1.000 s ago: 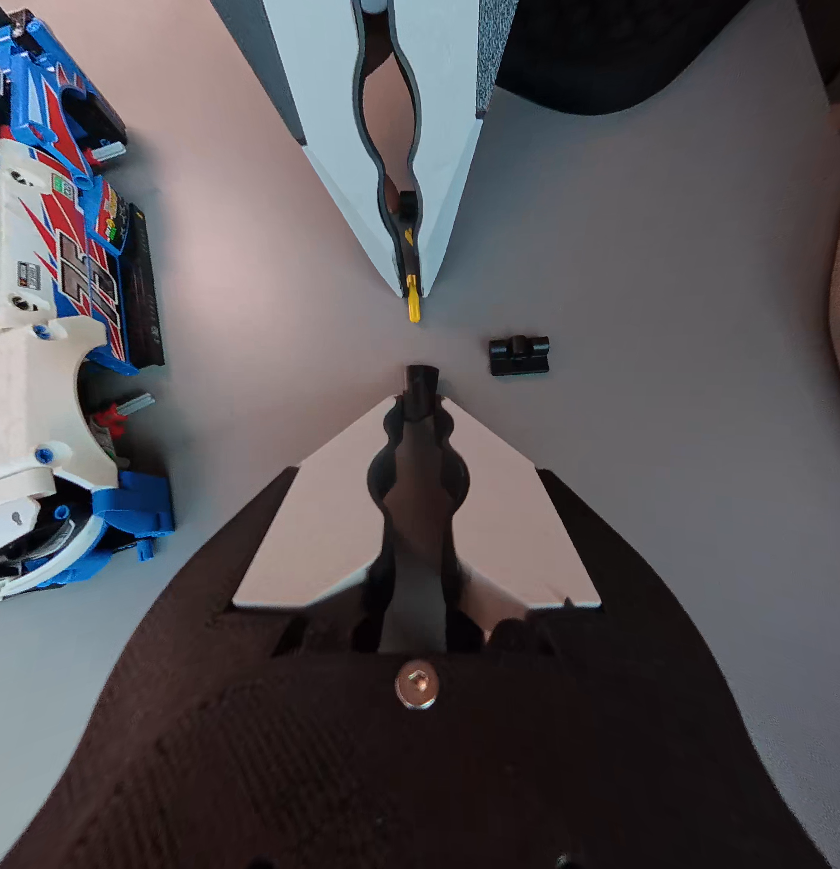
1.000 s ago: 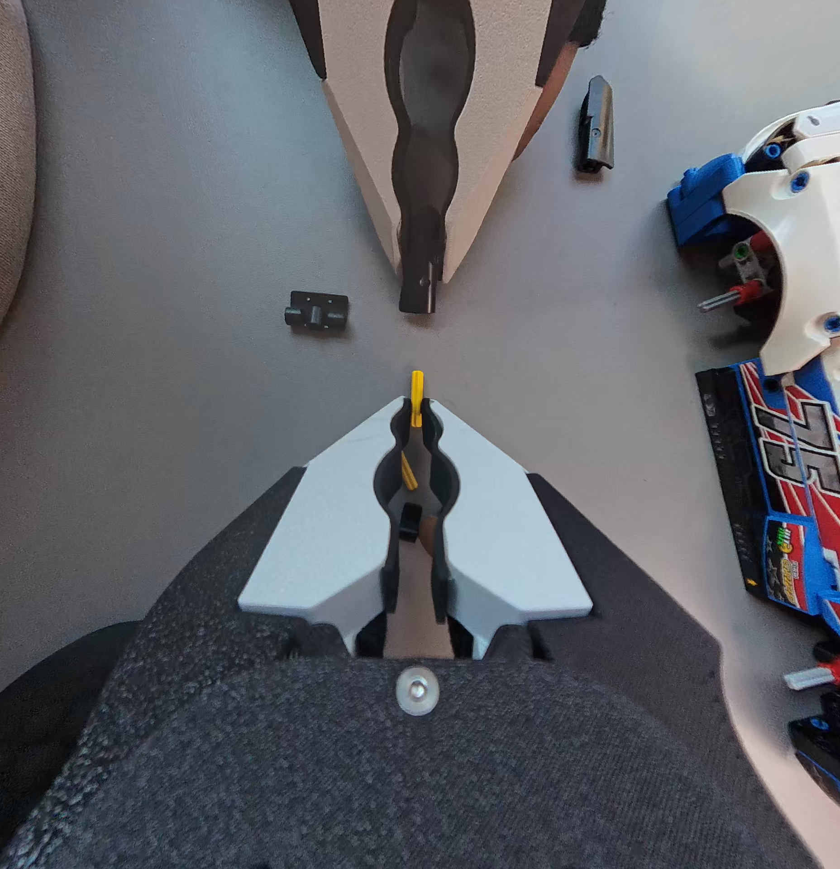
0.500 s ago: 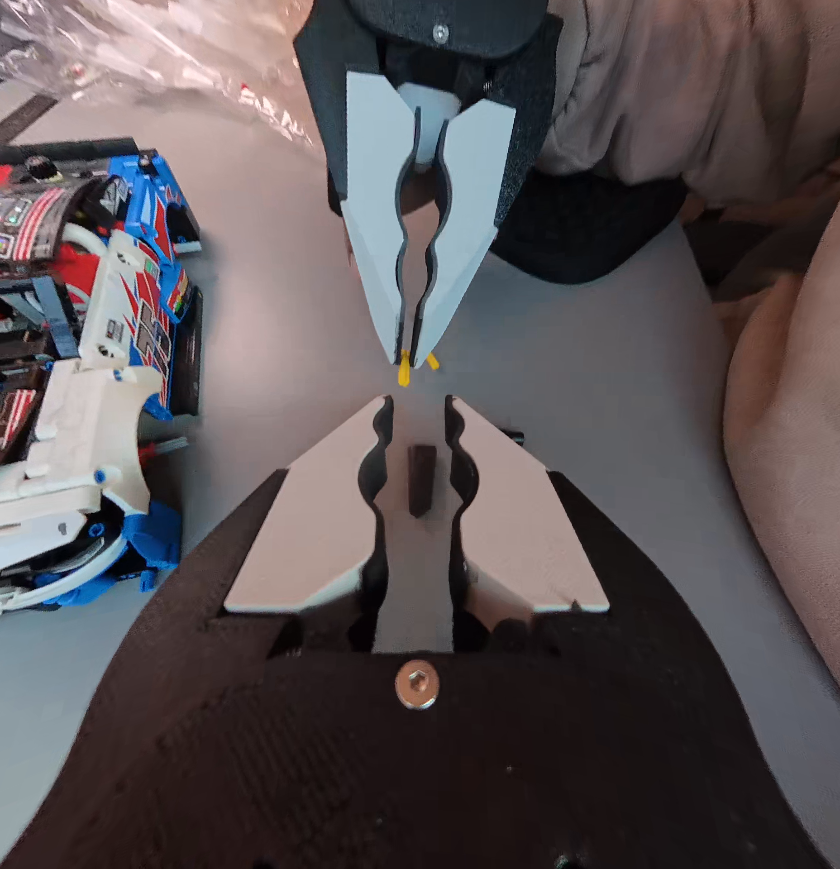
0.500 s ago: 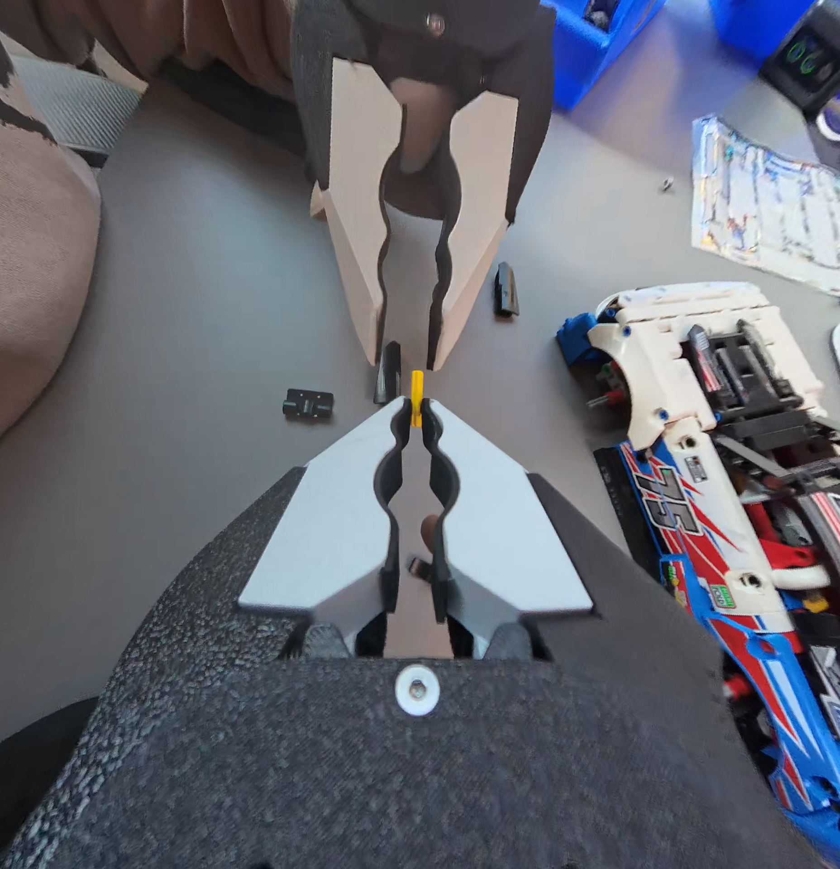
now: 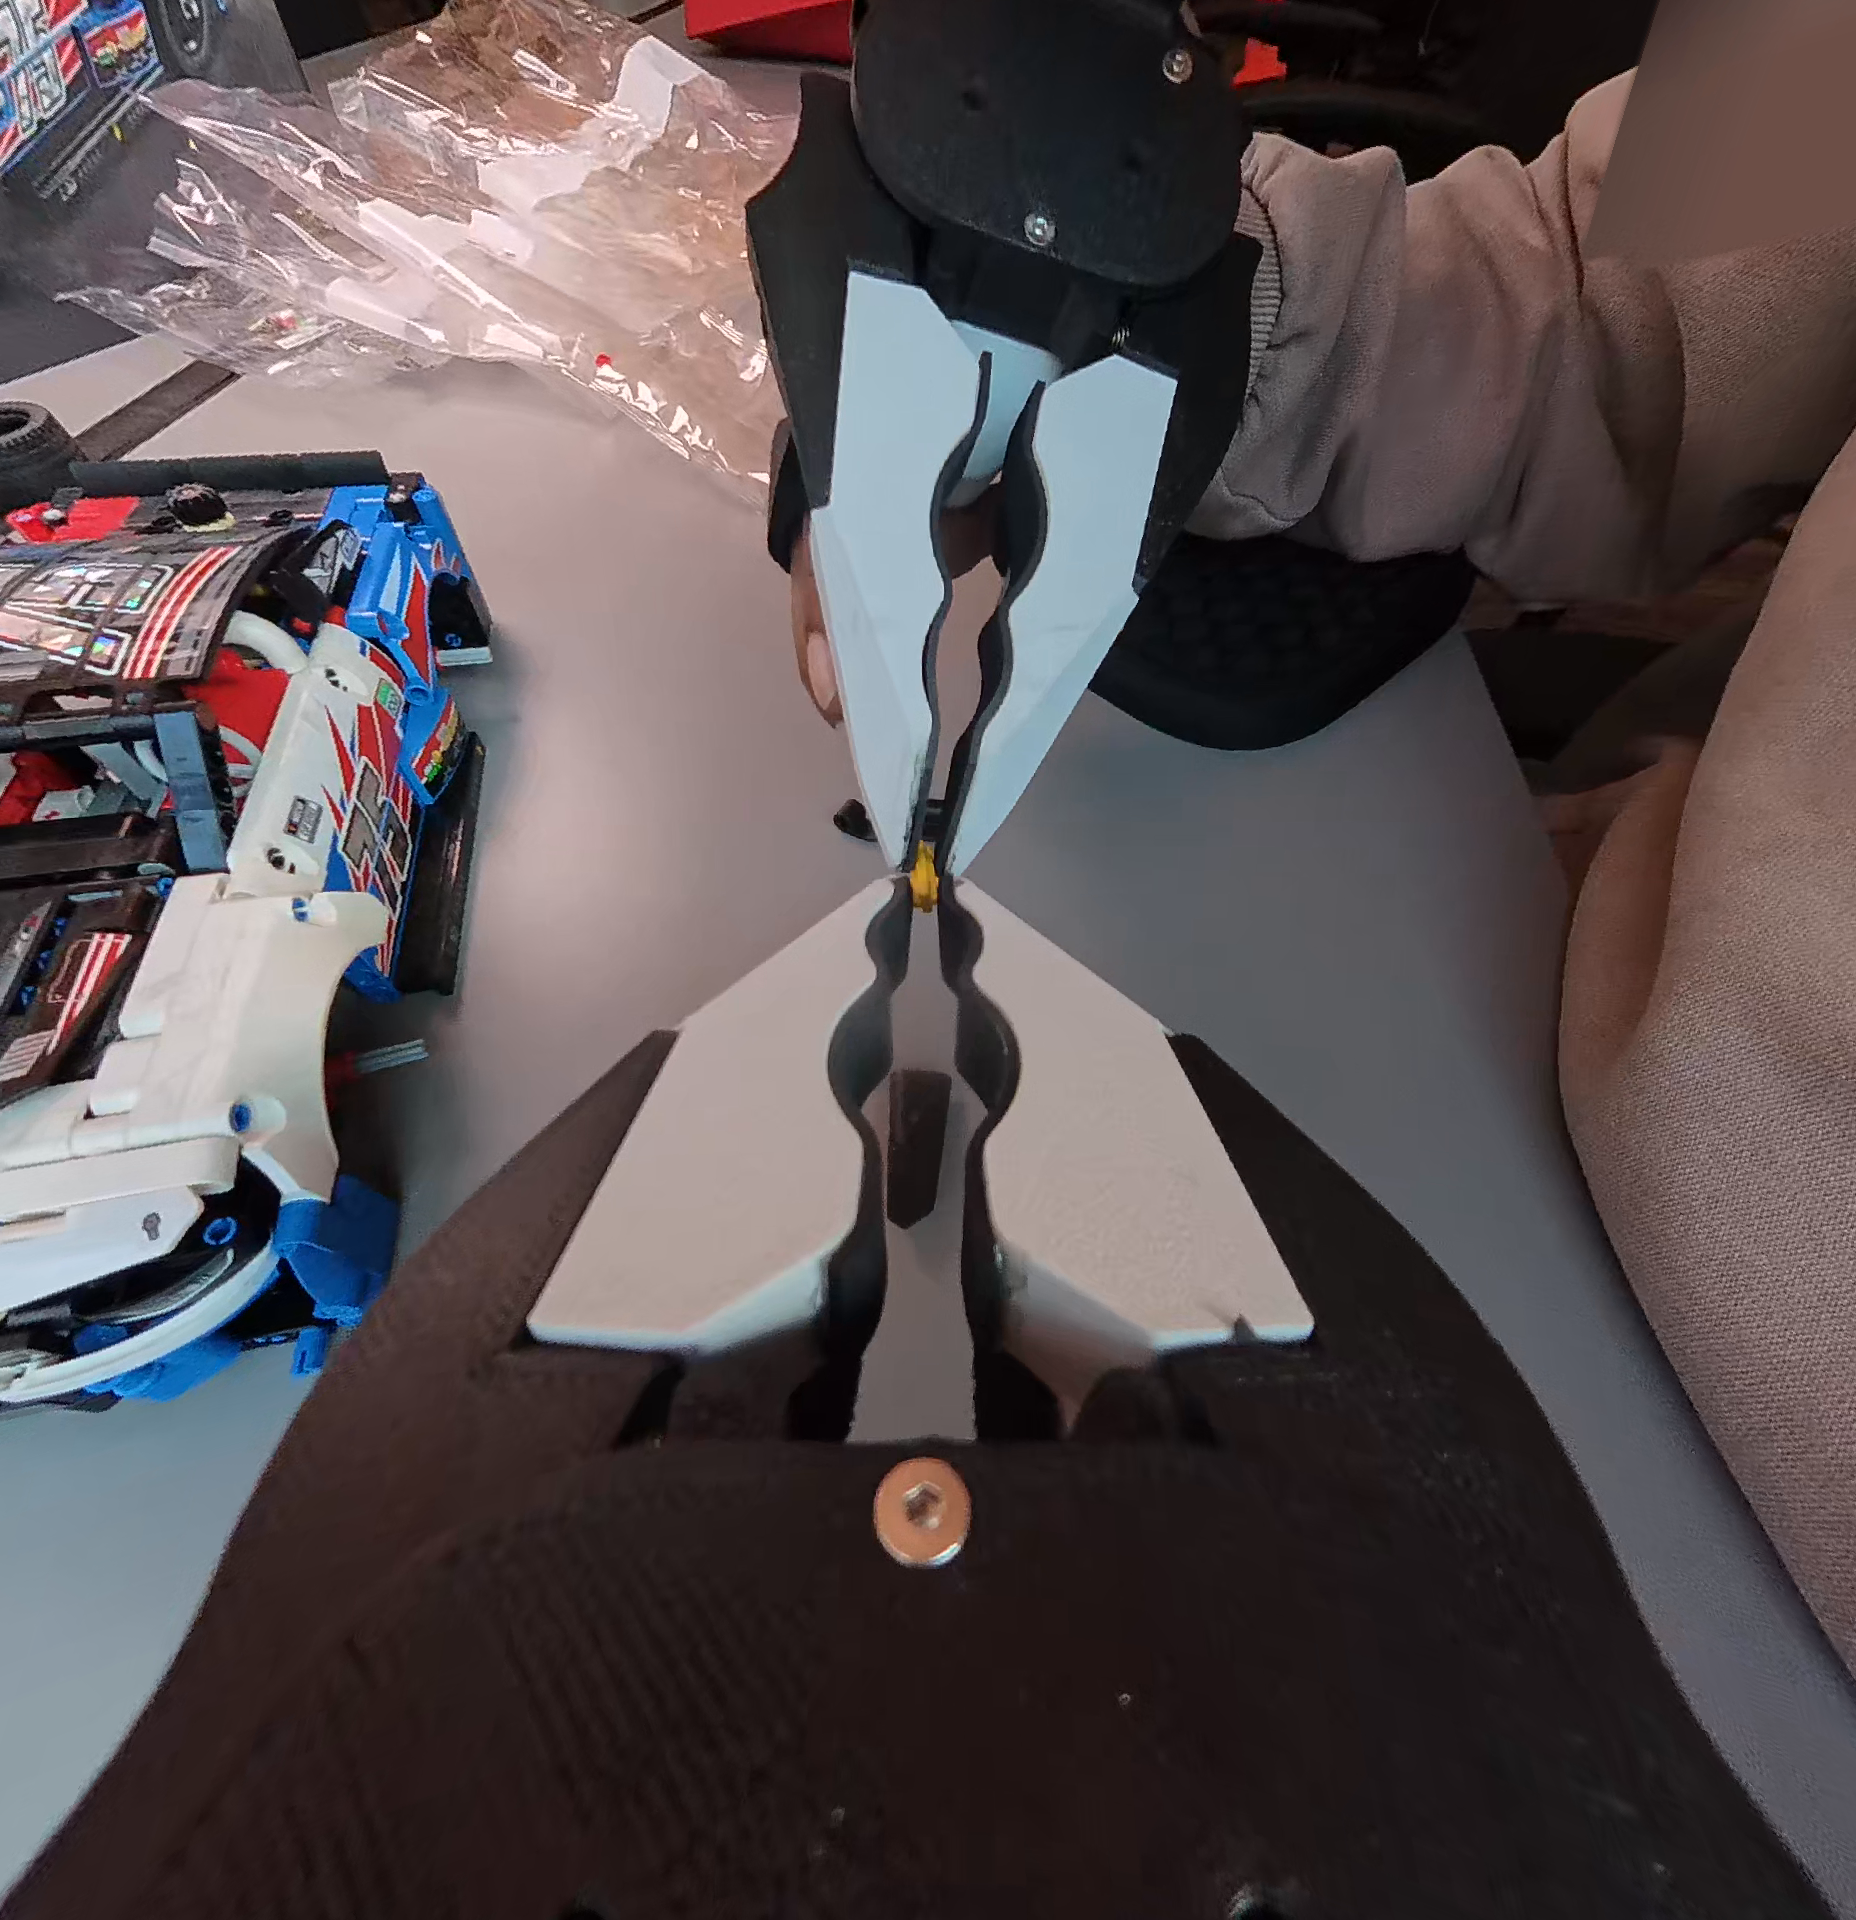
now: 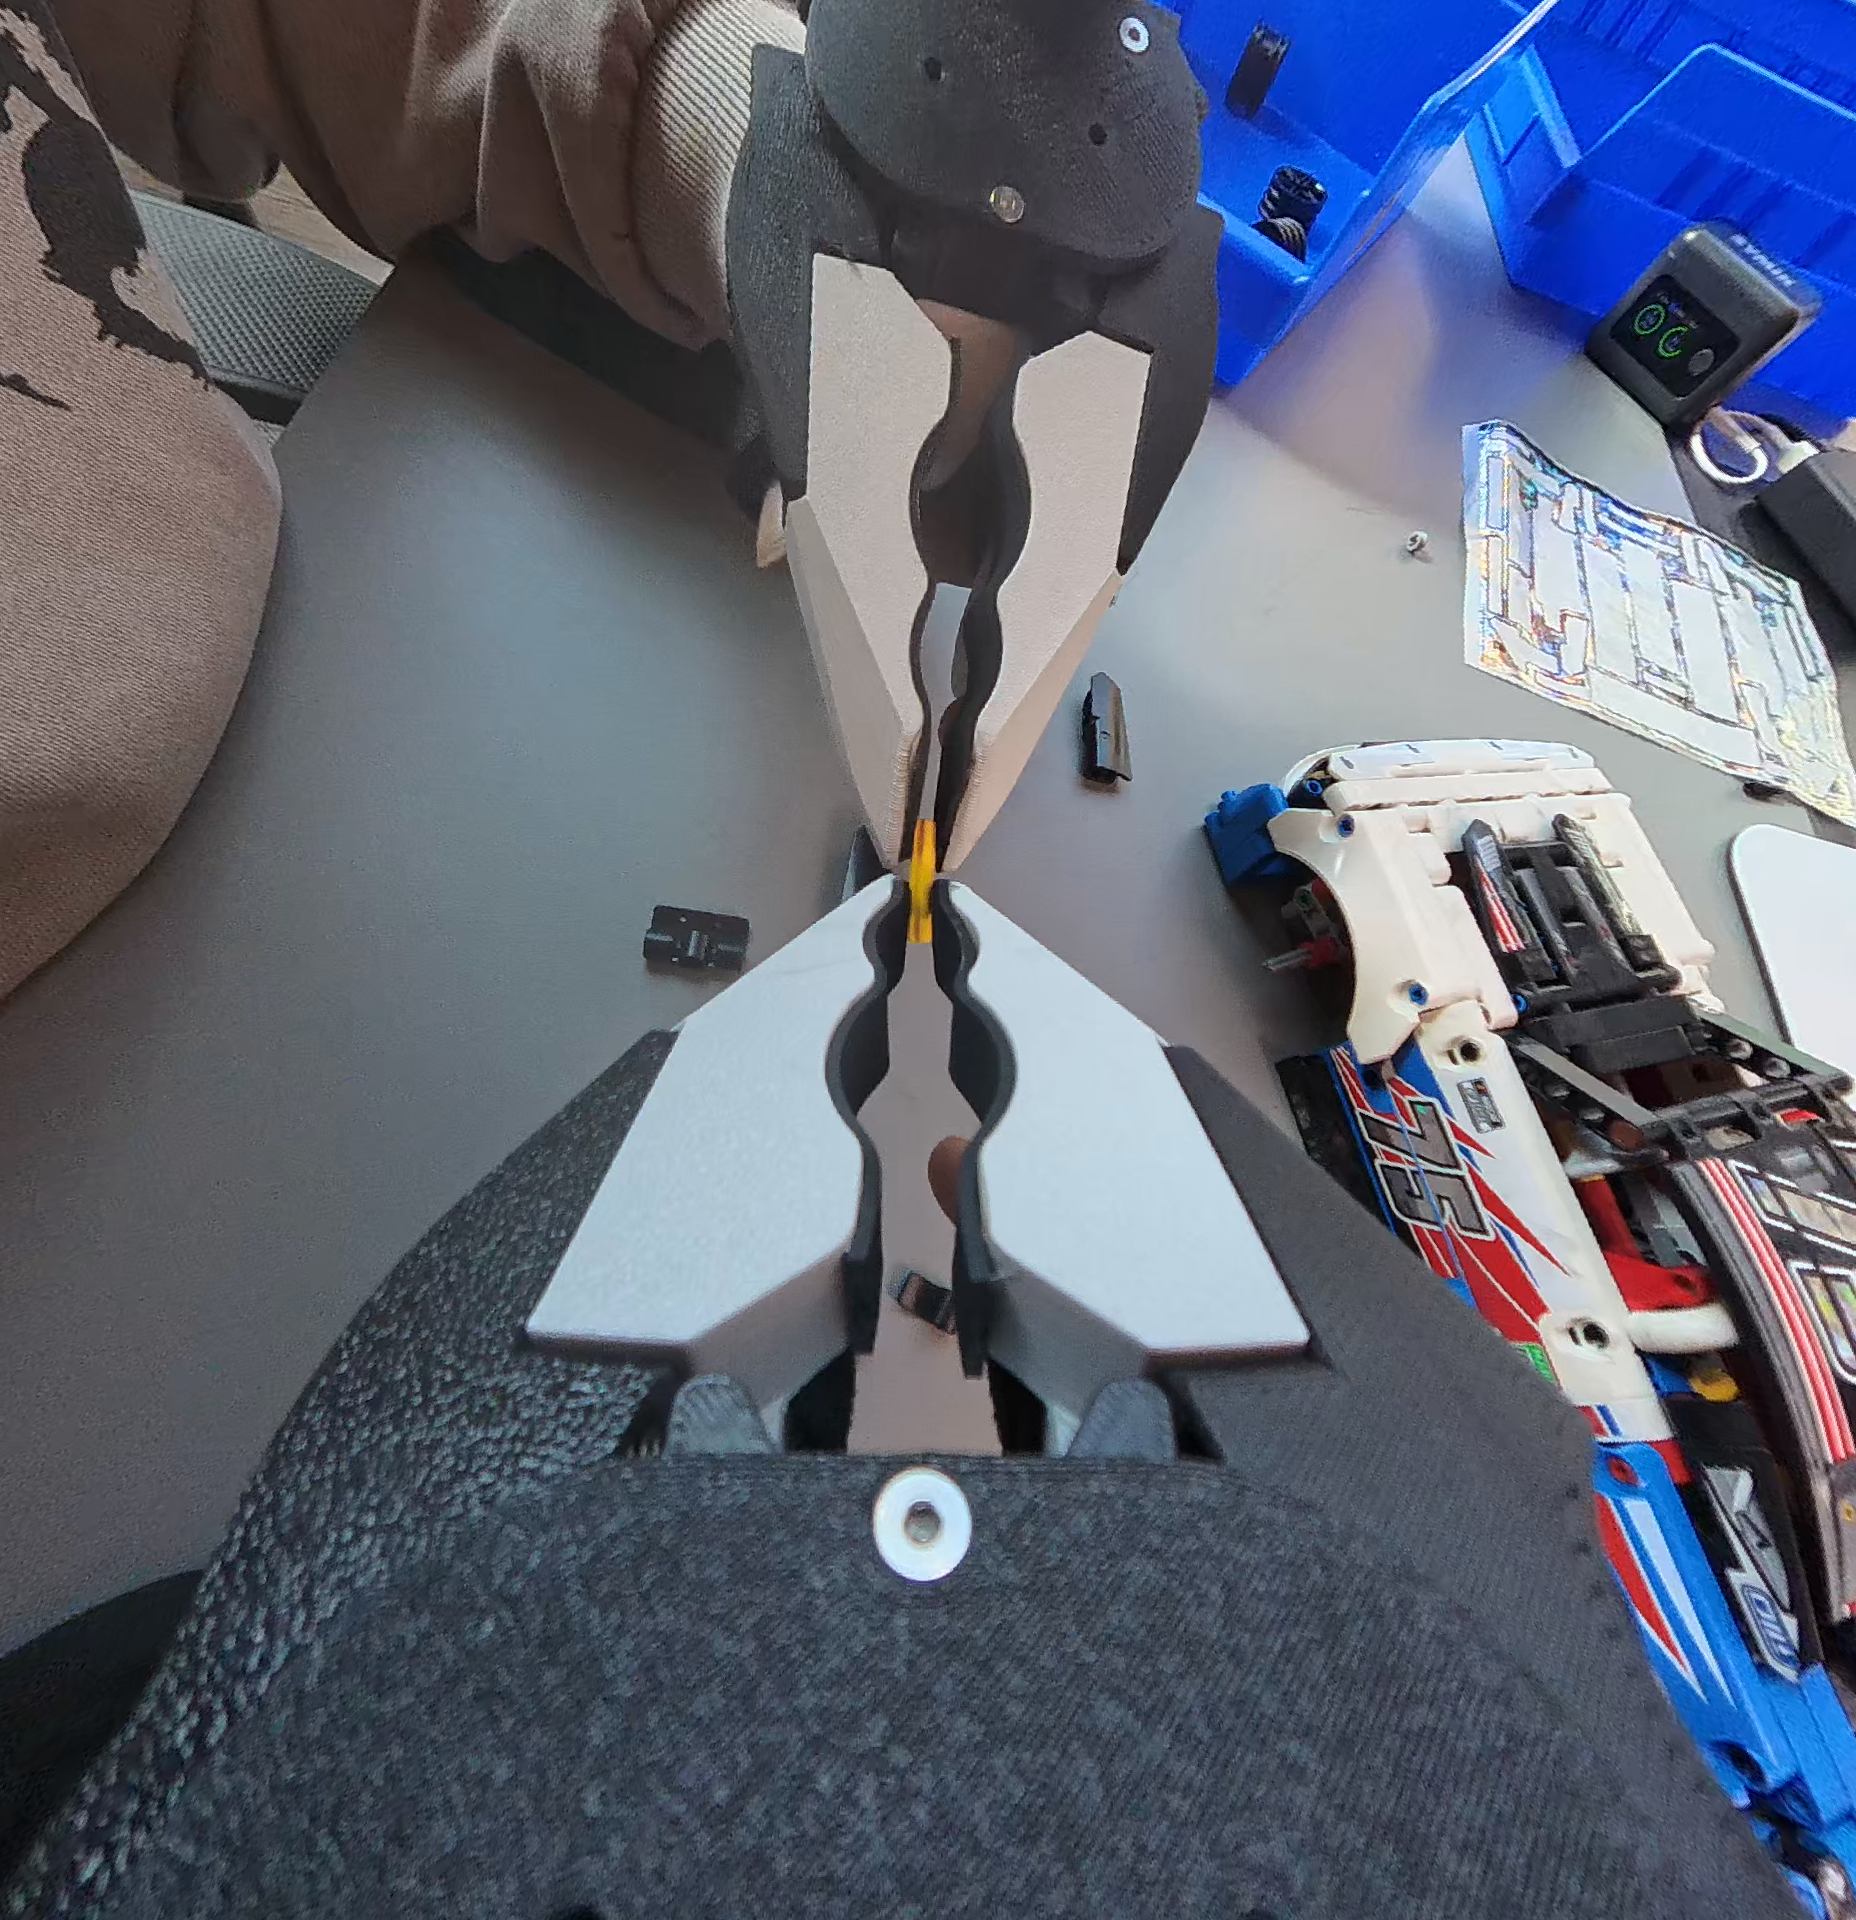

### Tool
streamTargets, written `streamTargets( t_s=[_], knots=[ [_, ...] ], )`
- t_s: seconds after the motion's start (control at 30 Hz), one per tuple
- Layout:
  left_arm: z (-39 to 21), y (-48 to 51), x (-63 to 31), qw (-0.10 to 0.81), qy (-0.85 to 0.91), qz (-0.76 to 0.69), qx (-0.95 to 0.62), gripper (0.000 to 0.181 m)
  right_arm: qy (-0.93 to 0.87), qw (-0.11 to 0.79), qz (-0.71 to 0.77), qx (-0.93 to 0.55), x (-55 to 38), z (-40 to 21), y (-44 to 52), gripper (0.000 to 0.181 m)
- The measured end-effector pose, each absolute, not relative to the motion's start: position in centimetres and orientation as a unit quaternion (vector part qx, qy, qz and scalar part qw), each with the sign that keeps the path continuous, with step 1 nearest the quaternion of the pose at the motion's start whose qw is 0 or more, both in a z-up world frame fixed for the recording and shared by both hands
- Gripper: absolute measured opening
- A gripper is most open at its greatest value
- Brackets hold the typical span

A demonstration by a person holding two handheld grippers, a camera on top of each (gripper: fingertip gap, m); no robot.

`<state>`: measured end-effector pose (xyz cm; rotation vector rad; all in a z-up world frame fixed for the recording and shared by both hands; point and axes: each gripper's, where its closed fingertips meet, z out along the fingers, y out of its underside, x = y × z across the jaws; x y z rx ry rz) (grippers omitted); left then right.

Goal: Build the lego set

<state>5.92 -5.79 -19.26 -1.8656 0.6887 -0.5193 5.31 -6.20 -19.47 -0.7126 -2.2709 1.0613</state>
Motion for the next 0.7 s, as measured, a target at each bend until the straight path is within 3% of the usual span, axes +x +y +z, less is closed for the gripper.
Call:
streamTargets(
  t_s=[0.33, 0.7],
  knots=[
    [-14.8, -6.2, 5.7, 0.588, 0.21, -0.349, -0.699, 0.002, -0.748, 0.333, 0.523, -0.235, 5.5, -14.5, -6.6, 0.007],
    [-13.5, -6.5, 6.1, 0.569, 0.168, -0.45, -0.667, 0.002, -0.739, 0.404, 0.5, -0.202, 5.5, -13.5, -6.9, 0.002]
  ],
)
